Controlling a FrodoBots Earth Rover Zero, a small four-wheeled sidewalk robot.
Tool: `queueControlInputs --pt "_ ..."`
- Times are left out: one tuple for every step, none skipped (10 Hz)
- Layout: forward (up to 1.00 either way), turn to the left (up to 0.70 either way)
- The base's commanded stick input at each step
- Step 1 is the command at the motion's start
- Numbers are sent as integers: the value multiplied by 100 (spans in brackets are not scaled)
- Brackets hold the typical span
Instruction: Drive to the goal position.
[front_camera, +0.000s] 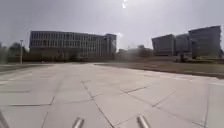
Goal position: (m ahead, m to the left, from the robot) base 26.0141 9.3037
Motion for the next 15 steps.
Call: queueControlInputs --pt "70 35" --pt "70 35" --pt "70 35" --pt "70 35" --pt "70 -1" --pt "70 -13" --pt "70 -35" --pt "70 -35" --pt "70 -35" --pt "70 -35" --pt "70 -35" --pt "70 -35" --pt "70 -35" --pt "70 -34" --pt "70 -35"
